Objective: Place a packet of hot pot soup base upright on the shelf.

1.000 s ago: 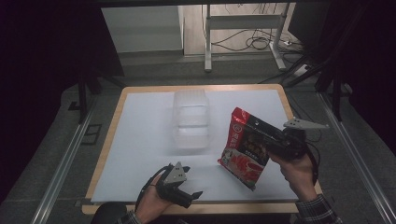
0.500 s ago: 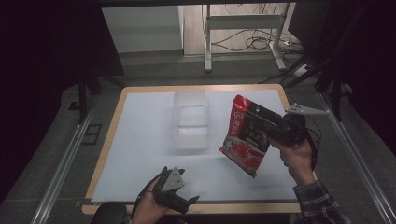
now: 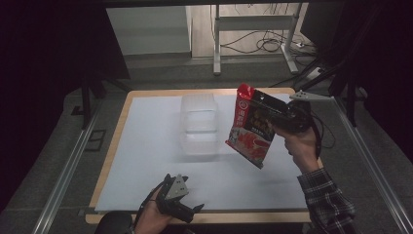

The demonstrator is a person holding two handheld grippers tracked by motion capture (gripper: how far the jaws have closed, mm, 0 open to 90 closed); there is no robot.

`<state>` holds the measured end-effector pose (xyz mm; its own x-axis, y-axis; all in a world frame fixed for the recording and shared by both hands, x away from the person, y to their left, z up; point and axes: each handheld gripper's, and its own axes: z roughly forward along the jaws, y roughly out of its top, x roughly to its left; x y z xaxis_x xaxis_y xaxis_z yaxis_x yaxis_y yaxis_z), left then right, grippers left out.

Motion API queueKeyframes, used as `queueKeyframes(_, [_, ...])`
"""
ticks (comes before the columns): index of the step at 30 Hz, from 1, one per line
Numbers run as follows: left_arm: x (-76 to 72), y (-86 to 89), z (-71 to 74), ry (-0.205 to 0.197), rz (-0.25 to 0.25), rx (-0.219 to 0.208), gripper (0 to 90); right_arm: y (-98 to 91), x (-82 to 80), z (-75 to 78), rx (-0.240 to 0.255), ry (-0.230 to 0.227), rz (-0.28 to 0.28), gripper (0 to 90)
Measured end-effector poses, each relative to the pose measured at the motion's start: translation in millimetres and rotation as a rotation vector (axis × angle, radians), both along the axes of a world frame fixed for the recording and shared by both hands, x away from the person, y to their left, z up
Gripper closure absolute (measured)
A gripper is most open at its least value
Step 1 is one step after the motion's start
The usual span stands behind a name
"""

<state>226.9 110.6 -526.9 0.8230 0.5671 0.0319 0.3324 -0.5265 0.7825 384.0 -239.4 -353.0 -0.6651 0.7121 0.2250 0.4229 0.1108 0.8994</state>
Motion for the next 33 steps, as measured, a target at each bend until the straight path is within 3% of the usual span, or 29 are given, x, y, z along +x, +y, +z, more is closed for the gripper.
queueKeyframes(13, [1.1,0.8,-0.5,0.004,0.007,-0.003,0.0,16.5,32.1,11.3,0.007,-0.017,0.000,75.2])
queueKeyframes(33, [2.6,1.1,-1.7,0.013,0.007,0.001,0.0,40.5,71.8,13.5,0.032,-0.017,0.000,75.2])
